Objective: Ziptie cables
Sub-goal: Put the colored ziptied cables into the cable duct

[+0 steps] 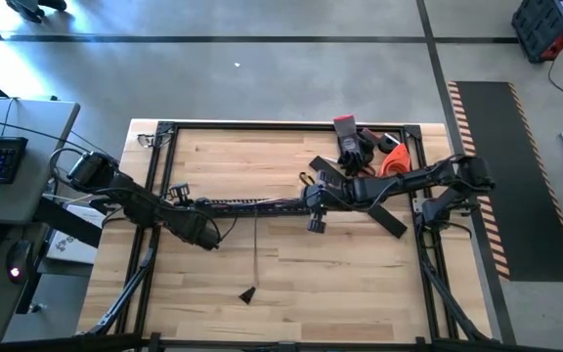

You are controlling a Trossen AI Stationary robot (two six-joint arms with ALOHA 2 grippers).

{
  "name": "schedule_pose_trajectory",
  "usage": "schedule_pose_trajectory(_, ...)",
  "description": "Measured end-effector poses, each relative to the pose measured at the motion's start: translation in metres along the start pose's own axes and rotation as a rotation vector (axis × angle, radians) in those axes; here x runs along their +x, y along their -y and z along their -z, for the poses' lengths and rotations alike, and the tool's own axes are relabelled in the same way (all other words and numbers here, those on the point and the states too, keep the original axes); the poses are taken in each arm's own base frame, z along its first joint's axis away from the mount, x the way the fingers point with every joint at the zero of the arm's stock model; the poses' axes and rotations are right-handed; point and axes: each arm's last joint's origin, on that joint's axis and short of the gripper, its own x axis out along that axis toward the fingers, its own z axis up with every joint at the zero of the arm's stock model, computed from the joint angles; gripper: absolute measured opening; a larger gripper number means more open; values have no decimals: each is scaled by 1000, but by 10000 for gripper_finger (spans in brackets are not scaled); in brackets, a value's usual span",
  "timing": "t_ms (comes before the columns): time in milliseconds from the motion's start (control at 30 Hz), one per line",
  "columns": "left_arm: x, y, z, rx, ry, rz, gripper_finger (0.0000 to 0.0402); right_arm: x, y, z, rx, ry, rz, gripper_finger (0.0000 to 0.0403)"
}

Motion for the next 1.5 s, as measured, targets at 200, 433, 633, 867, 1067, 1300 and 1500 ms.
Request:
schedule_pose_trajectory(200, 5, 2, 2, -29, -22, 24, 2, 2, 8, 1, 18, -27, -23, 0)
schedule_pose_trajectory(433, 4, 2, 4, -65, -93, 82, 67, 2, 8, 5, 2, -63, -31, 0)
schedule_pose_trajectory(633, -9, -1, 1, -202, -129, 166, 136, 2, 8, 7, -3, -82, -31, 0)
schedule_pose_trajectory(867, -45, -20, 0, -406, -45, 186, 150, 2, 8, 10, -9, -114, -51, 0)
schedule_pose_trajectory(1067, -58, -38, 14, -588, -144, 251, 145, 2, 7, 10, -10, -118, -59, 0)
schedule_pose_trajectory(1300, -50, -49, 30, -716, -222, 194, 145, 2, 7, 11, -10, -121, -61, 0)
schedule_pose_trajectory(1500, -51, -46, 29, -720, -171, 212, 145, 2, 7, 11, -12, -124, -72, 0)
